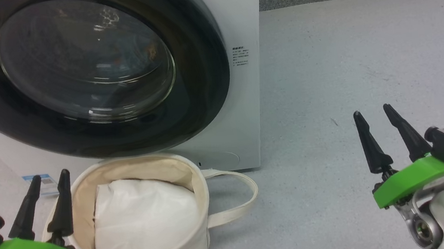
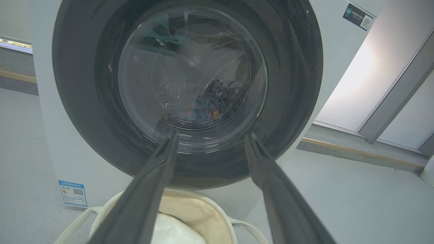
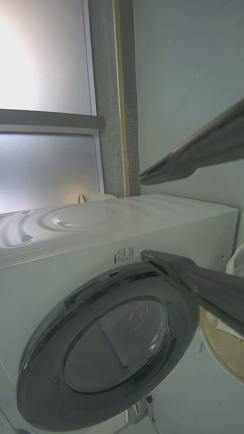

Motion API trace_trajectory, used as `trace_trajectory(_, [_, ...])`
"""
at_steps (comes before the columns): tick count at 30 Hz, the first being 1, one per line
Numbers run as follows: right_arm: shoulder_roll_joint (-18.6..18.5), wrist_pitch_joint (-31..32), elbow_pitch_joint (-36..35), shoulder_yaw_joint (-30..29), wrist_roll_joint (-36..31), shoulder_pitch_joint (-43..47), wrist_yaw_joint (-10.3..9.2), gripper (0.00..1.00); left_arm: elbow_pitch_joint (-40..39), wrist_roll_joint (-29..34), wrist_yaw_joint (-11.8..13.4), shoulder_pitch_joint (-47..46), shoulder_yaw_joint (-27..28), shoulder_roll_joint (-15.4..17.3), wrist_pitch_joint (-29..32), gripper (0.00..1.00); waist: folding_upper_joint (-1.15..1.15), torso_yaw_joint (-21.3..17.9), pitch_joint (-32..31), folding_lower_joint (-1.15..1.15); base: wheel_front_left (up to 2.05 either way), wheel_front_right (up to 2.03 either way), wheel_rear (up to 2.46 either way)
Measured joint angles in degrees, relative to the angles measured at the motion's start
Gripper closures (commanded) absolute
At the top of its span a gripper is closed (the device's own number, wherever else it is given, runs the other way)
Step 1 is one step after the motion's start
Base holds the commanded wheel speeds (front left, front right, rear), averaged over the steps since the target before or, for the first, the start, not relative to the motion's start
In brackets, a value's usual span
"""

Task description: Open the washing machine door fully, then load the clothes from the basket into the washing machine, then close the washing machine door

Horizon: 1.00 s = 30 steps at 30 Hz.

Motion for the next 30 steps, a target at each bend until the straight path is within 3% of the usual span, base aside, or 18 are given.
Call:
trace_trajectory(13, [0.23, 0.00, 0.00, 0.01, 0.00, -0.01, 0.00, 0.00, 0.01, 0.00, 0.00, -0.01, -0.11, -0.05, 0.00, 0.00, 0.00, -0.03, 0.07, 0.00, 0.00, 0.00, 0.00])
trace_trajectory(14, [0.23, 0.00, 0.00, 0.02, 0.00, -0.01, 0.00, 1.00, 0.01, 0.00, 0.00, -0.01, -0.23, -0.05, 0.00, 1.00, 0.00, -0.03, 0.08, 0.00, 0.00, 0.00, 0.00])
trace_trajectory(20, [1.54, 0.43, 4.01, 0.62, 0.76, 4.37, 0.00, 1.00, 3.39, -0.55, 0.09, 4.99, -1.56, -3.47, 0.62, 1.00, 0.00, -0.05, 0.08, 0.00, 0.00, 0.00, 0.00])
trace_trajectory(30, [2.32, 1.98, 3.86, -0.89, 6.16, 4.48, 0.00, 1.00, 2.44, -4.54, 0.10, 5.21, -0.42, -4.55, 2.12, 1.00, 0.00, -0.17, 0.05, 0.02, 0.00, 0.00, 0.00])
